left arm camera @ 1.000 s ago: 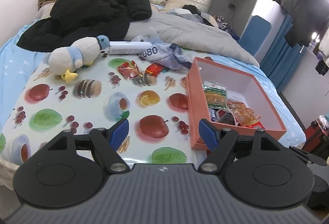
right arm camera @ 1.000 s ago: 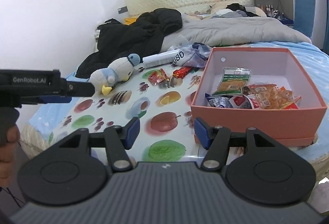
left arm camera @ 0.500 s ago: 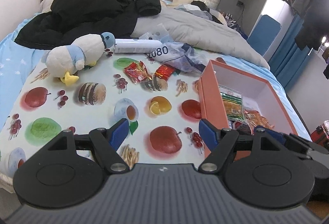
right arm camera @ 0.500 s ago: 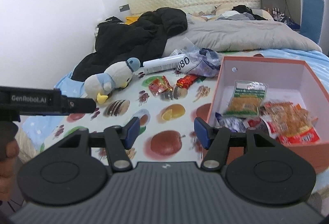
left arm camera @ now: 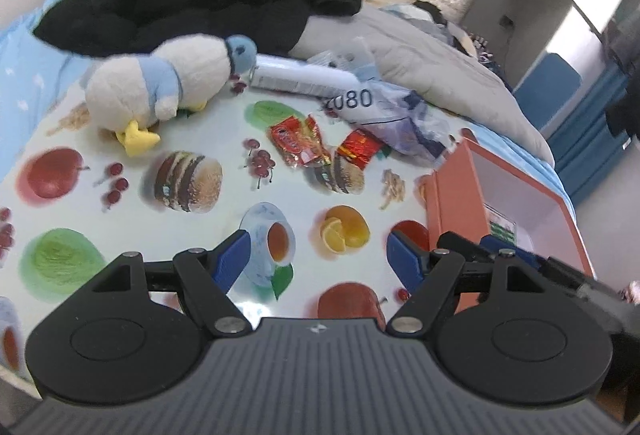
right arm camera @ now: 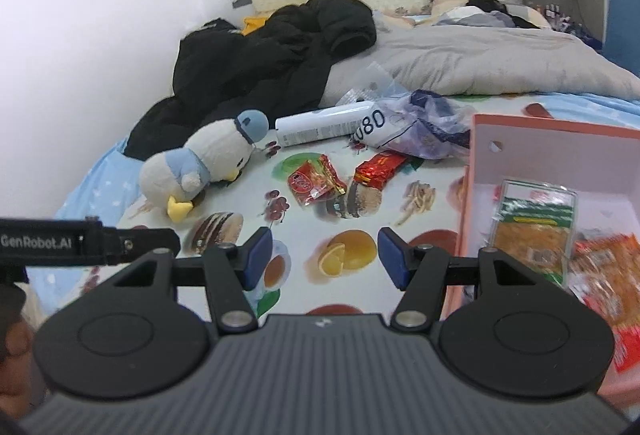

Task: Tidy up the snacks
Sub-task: 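Grasp the red foil tea bag with the right tool while the left tool reaches the red spicy strip pack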

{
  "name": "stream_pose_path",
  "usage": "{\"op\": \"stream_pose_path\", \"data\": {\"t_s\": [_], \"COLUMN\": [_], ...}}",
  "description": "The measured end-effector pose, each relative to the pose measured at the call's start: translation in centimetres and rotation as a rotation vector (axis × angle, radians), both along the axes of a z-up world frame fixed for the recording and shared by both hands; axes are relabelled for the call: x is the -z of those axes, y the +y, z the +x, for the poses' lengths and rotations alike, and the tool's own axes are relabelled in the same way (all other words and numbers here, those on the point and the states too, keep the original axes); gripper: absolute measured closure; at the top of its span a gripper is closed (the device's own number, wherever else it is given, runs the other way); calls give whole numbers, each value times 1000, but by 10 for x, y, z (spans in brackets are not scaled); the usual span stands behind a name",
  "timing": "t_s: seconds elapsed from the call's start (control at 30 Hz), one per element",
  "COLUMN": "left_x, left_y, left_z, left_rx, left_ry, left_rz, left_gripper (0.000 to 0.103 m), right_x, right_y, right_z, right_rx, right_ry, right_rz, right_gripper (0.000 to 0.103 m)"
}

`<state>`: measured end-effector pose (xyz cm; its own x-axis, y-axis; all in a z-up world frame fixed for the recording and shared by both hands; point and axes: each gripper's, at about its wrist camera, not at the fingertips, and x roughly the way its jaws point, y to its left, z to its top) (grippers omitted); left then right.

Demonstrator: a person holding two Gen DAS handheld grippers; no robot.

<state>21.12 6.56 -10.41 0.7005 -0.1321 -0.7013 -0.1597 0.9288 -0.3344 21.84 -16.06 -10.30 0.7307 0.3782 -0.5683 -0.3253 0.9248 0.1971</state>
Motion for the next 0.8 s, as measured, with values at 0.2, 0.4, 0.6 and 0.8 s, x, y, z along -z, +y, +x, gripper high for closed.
{"op": "stream_pose_path", "data": {"t_s": [0.2, 0.4, 0.6, 0.8], "left_x": [37, 81, 123, 145], "left_y": [20, 35, 31, 23], "left_z": [65, 132, 185, 214], "left_rx": [-11, 23, 89, 144], "left_ry": [25, 36, 61, 40], "left_rz": [-45, -59, 72, 95], "left_gripper": [24, 24, 24, 24], "right_x": [34, 60, 76, 93], "right_y": [24, 35, 40, 45], "right_z": [48, 109, 180, 240], "right_rx": [73, 218, 285, 253], "right_ry": [-2, 17, 106, 241], "right_rz": [-54, -12, 44, 90], "right_gripper": [42, 42, 42, 42]}}
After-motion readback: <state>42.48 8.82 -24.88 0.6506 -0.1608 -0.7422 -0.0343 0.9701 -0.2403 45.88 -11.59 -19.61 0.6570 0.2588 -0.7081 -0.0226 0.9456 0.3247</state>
